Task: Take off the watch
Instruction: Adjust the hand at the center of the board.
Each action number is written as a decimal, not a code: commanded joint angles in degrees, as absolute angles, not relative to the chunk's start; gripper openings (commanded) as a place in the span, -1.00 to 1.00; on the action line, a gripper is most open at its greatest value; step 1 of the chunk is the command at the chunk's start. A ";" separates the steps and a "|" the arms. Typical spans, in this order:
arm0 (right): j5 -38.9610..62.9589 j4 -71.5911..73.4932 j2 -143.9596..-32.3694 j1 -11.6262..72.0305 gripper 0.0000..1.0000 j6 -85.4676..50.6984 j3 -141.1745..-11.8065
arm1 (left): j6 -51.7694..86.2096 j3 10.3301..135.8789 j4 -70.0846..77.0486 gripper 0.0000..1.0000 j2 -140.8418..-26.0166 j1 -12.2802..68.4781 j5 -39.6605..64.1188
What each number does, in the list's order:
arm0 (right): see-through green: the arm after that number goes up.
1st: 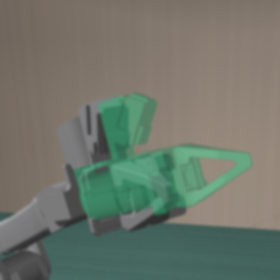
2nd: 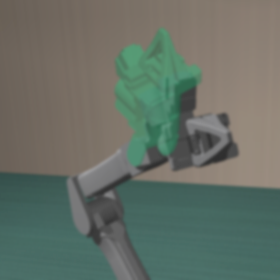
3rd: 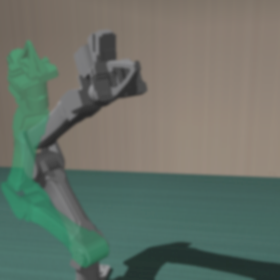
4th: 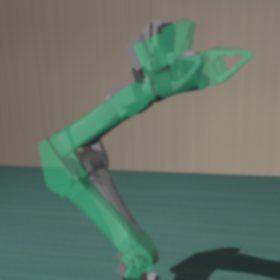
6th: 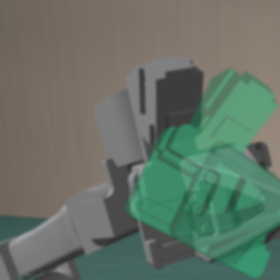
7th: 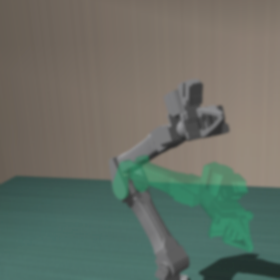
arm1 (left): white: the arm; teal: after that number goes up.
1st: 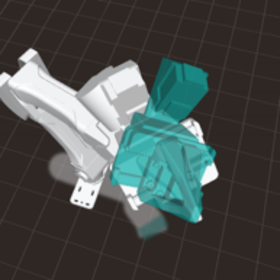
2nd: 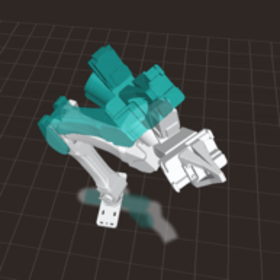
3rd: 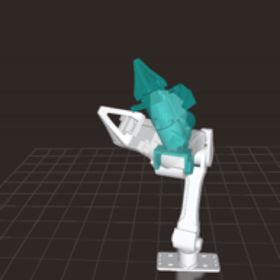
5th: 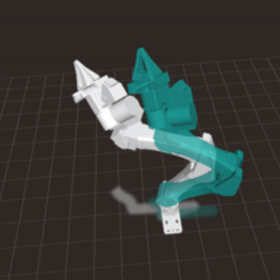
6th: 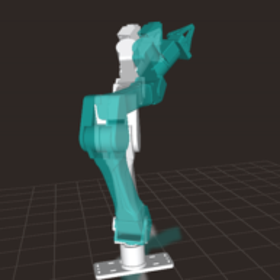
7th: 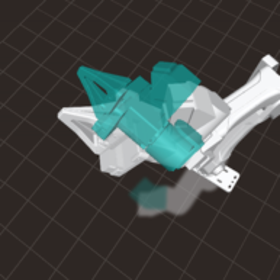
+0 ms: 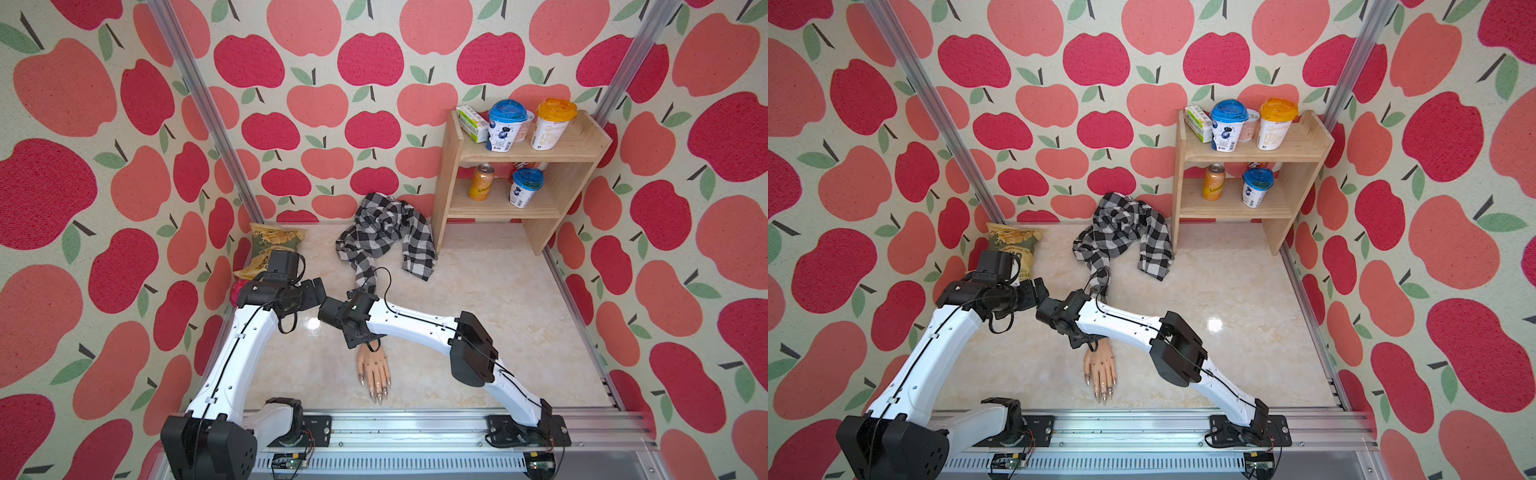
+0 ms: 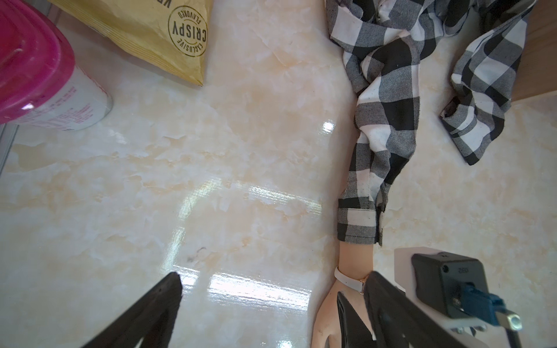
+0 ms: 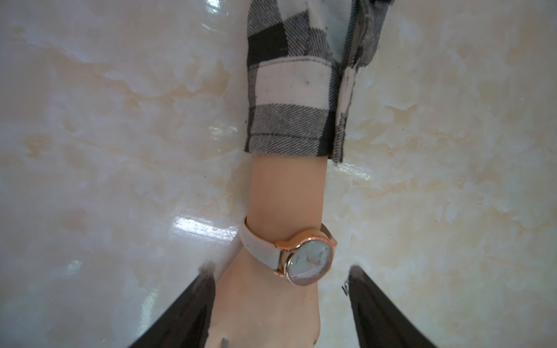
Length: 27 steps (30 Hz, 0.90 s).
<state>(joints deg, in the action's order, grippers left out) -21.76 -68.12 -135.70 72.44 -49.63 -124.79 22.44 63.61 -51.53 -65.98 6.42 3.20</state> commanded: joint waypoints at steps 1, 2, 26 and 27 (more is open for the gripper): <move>-20.97 -68.39 -139.99 71.81 0.45 -50.28 -127.20 | 19.90 62.58 -53.34 0.95 -63.66 8.22 10.82; -20.83 -68.42 -140.68 71.89 0.45 -50.15 -127.63 | 19.85 62.58 -53.38 0.95 -63.44 8.26 10.69; -21.29 -77.63 -144.85 71.70 0.49 -57.92 -128.05 | 18.48 62.22 -53.26 0.95 -60.83 9.34 13.28; -20.95 -77.01 -144.71 71.56 0.50 -57.84 -127.76 | 18.31 62.36 -53.31 0.95 -60.79 10.25 12.85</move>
<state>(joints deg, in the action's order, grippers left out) -20.45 -74.35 -140.44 72.71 -54.59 -131.20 20.53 61.17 -49.91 -64.79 5.78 -0.80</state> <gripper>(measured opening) 0.748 0.975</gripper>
